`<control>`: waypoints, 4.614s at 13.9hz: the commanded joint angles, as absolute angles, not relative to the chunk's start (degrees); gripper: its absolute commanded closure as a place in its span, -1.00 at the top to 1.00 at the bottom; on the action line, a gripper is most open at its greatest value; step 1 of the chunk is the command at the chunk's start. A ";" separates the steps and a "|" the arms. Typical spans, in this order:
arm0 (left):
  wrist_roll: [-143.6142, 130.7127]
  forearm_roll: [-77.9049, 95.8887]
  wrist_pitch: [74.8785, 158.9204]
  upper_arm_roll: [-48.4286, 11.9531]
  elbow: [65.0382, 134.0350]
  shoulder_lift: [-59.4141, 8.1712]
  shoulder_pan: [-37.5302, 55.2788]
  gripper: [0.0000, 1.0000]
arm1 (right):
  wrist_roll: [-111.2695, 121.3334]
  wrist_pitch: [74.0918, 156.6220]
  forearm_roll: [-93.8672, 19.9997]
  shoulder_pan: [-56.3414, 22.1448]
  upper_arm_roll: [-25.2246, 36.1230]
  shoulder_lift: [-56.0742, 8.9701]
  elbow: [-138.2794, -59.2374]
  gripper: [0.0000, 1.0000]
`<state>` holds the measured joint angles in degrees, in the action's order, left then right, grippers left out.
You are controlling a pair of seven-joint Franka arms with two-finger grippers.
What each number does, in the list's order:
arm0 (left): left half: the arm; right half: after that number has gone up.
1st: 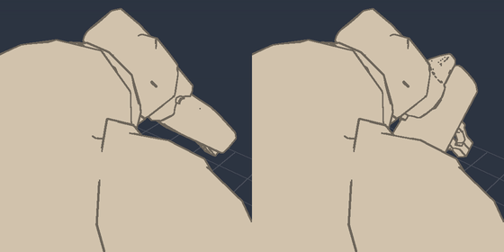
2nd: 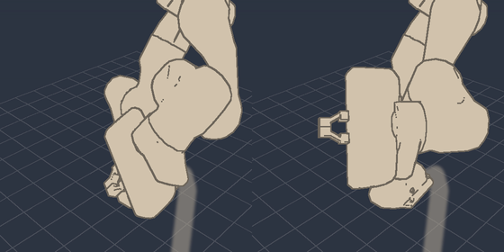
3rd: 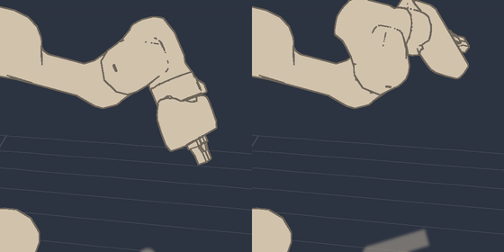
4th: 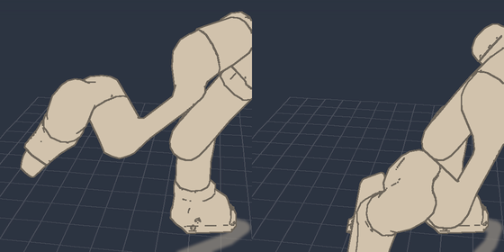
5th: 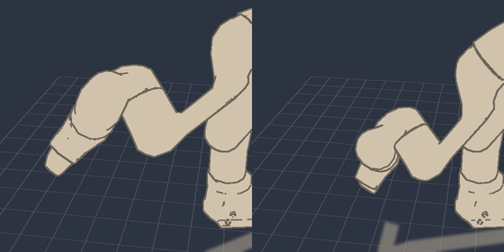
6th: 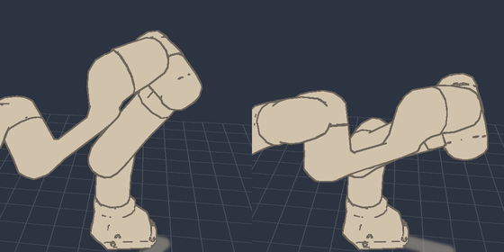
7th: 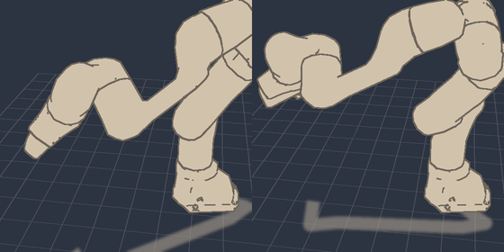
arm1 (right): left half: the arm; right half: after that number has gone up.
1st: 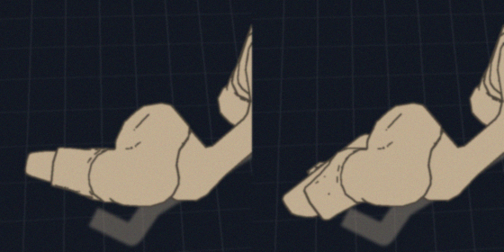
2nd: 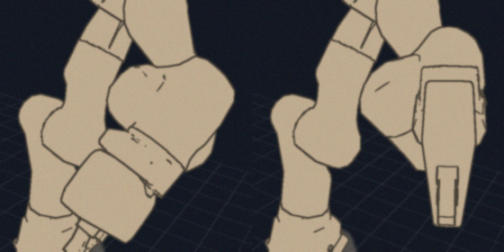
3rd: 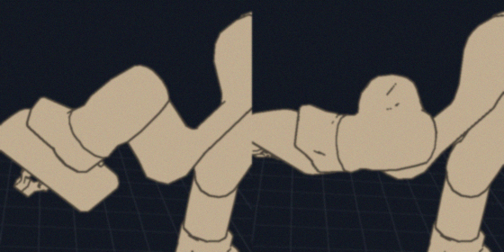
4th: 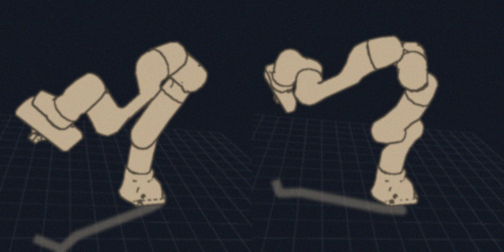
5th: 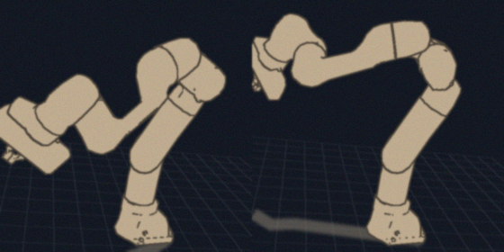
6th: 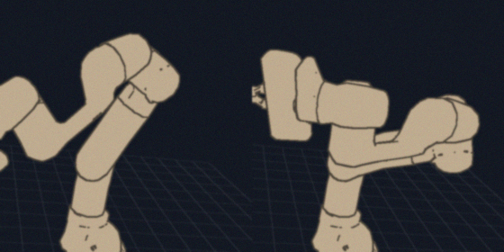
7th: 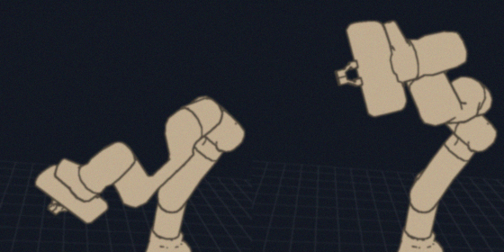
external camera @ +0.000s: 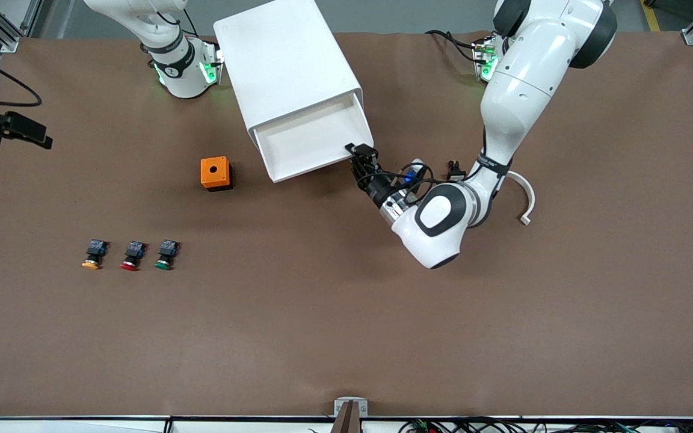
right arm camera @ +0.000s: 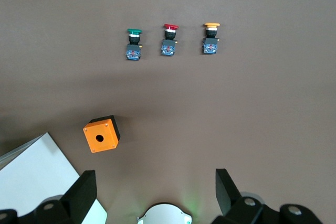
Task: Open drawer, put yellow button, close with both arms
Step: 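Pull the drawer open with the left gripper while the right gripper reaches out, then lower the right gripper onto the yellow button and grasp it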
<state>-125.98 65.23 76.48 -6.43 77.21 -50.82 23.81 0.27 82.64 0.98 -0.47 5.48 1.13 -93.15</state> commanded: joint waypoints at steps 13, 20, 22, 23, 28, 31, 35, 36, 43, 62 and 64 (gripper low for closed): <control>-122.17 68.47 83.14 -6.24 75.85 -51.77 19.16 1.00 | -29.31 82.18 1.85 -9.30 4.75 -3.78 -88.86 1.00; -112.27 65.13 79.64 -6.50 74.28 -50.45 18.90 1.00 | -39.21 88.48 0.53 -15.12 4.66 -4.13 -92.09 1.00; -107.34 63.03 78.93 -6.59 74.18 -50.19 17.76 1.00 | -36.15 94.98 0.88 -14.42 4.83 -4.13 -96.66 1.00; -104.53 61.89 78.93 -6.59 74.09 -50.01 17.32 1.00 | -32.99 98.40 1.23 -13.81 4.92 -4.13 -99.12 1.00; -85.90 54.50 78.93 -6.50 74.00 -48.34 14.16 1.00 | -19.72 114.66 4.03 -8.01 5.01 -6.06 -108.52 1.00; -80.16 53.00 79.01 -6.42 73.04 -47.64 13.97 1.00 | -12.50 124.42 4.13 -3.79 5.01 -7.20 -114.77 1.00; -79.46 52.12 79.45 -4.84 71.19 -47.72 14.76 1.00 | -0.99 137.17 4.04 3.50 5.01 -13.51 -118.65 1.00; -77.45 50.38 80.06 -4.31 70.58 -47.64 15.11 1.00 | 1.03 139.37 4.04 4.82 5.01 -15.28 -118.83 1.00; -59.88 31.42 93.50 -3.34 69.43 -43.69 18.10 1.00 | 8.35 149.94 3.34 11.51 4.75 -24.61 -118.83 1.00; -56.16 5.27 103.18 -0.26 69.34 -34.72 26.72 1.00 | 8.96 150.64 -1.14 12.48 4.66 -28.30 -119.88 1.00; -55.99 5.27 103.18 -0.26 69.35 -34.63 26.98 1.00 | 8.96 150.64 -1.14 12.48 4.66 -28.56 -119.88 1.00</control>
